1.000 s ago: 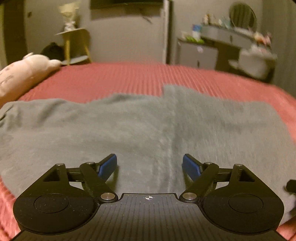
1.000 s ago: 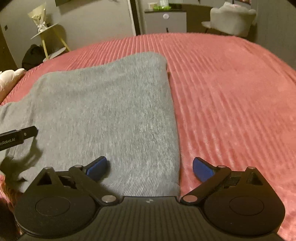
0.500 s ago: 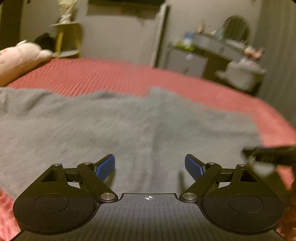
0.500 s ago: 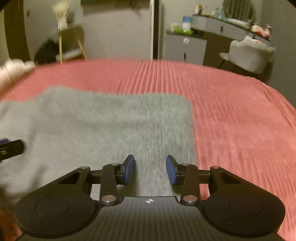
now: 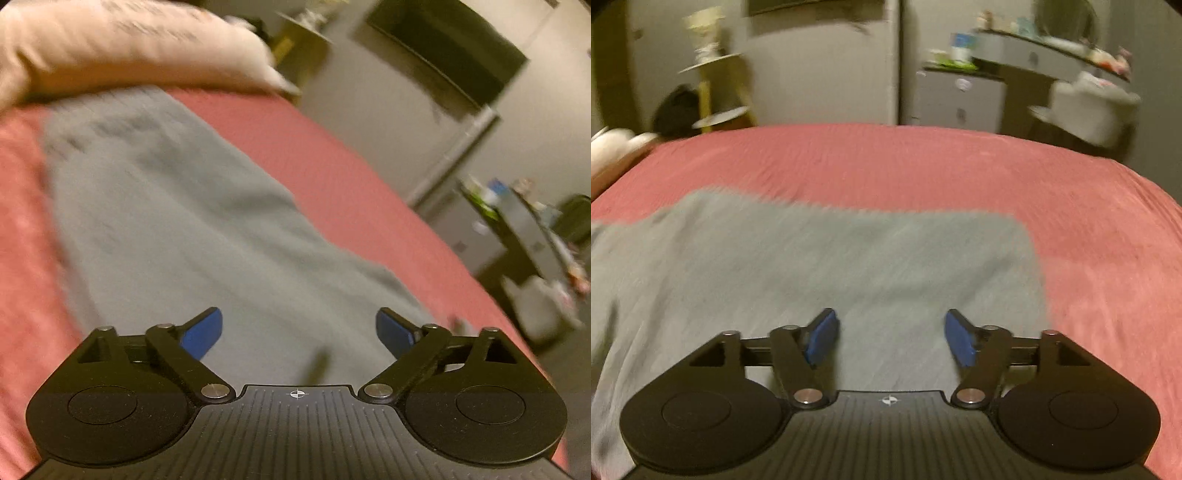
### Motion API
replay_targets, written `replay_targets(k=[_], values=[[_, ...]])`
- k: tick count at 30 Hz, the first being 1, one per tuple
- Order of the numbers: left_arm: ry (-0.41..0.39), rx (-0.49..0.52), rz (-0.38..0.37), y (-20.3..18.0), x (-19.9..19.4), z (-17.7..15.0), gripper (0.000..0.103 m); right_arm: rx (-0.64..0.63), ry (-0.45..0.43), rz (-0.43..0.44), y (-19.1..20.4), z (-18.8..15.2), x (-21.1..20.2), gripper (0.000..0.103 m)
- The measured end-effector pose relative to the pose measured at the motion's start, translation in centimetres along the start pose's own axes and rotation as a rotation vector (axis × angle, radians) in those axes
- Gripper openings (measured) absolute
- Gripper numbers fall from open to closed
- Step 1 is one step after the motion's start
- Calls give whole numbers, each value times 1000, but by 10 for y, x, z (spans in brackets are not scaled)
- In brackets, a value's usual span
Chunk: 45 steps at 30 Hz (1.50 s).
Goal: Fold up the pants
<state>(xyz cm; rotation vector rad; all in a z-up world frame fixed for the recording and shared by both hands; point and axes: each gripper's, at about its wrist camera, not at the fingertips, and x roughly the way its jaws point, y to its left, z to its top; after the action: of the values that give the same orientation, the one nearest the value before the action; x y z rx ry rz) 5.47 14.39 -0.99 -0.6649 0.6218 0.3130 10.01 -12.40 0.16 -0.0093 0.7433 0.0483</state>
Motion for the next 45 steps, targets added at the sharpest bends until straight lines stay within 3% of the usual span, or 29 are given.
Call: replay_targets(k=[3,5,7,8,11,14,16,18,23,25,28,30,36,42,45], values=[[-41,-55,72,42,-7,22,96,-7,-55,33,-1,-34,-21,78],[-45,-141,27,76,-11,35,96,9,-60,47,-5,-44,-26,89],[-49,-198,-20,98,-16,42,95,6,-55,49,0,-42,-26,94],[-58,-205,-6,106,-19,46,95,8,-46,54,1,-42,-25,99],[-95,-205,42,126,-25,51,95,5,-54,39,3,-42,-20,99],[-50,-275,-89,150,-14,53,92,1,-72,42,2,-45,-21,99],[8,-320,-120,160,4,54,83,12,-70,49,0,-42,-19,99],[16,-327,-142,166,13,58,74,13,-72,50,0,-42,-19,99],[58,-430,-221,191,39,78,65,8,-77,50,1,-44,-21,99],[64,-446,-228,189,42,78,52,6,-79,46,1,-45,-21,99],[35,-378,-196,182,36,74,33,4,-78,45,1,-45,-21,99],[4,-353,-193,180,27,70,27,7,-74,47,1,-44,-22,99],[-102,-171,-159,135,-2,76,20,35,-67,60,-2,-42,-26,99],[-243,258,-182,33,-54,64,19,239,-85,152,-28,-37,-35,99],[-260,435,-268,-21,-75,40,19,299,-92,173,-35,-37,-37,99]])
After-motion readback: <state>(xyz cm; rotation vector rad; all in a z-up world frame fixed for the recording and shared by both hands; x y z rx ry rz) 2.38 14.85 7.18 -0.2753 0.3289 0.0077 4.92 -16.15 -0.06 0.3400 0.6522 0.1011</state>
